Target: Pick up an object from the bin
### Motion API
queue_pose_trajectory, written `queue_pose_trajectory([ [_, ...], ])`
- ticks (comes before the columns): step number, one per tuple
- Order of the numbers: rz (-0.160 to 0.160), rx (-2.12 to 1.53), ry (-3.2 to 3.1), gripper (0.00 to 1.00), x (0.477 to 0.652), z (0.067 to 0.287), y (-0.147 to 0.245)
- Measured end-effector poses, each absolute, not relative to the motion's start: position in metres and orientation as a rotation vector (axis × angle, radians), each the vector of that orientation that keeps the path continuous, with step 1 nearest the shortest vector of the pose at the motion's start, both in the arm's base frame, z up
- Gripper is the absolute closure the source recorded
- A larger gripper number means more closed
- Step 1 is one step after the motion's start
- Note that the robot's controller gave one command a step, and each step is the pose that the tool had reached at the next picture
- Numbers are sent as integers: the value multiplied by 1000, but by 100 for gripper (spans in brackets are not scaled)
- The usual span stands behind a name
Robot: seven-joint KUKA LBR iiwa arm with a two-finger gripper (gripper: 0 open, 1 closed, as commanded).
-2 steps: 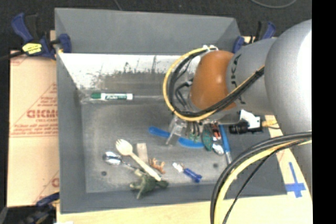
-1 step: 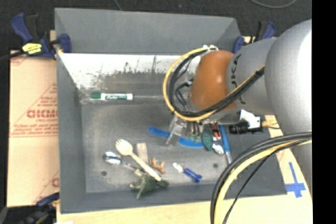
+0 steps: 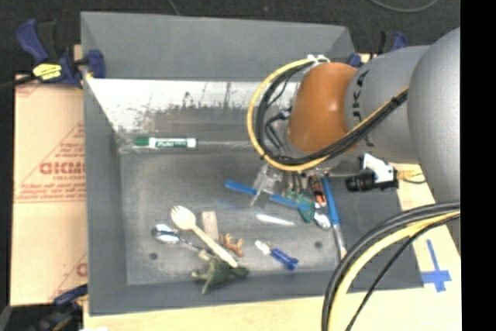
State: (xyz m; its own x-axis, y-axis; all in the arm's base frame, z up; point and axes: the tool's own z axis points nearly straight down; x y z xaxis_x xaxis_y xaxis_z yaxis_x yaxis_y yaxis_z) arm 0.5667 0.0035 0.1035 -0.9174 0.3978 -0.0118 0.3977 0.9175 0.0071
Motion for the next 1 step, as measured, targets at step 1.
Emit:
queue_pose_trajectory([
  [1,7,631,3063,100,567,136,3],
])
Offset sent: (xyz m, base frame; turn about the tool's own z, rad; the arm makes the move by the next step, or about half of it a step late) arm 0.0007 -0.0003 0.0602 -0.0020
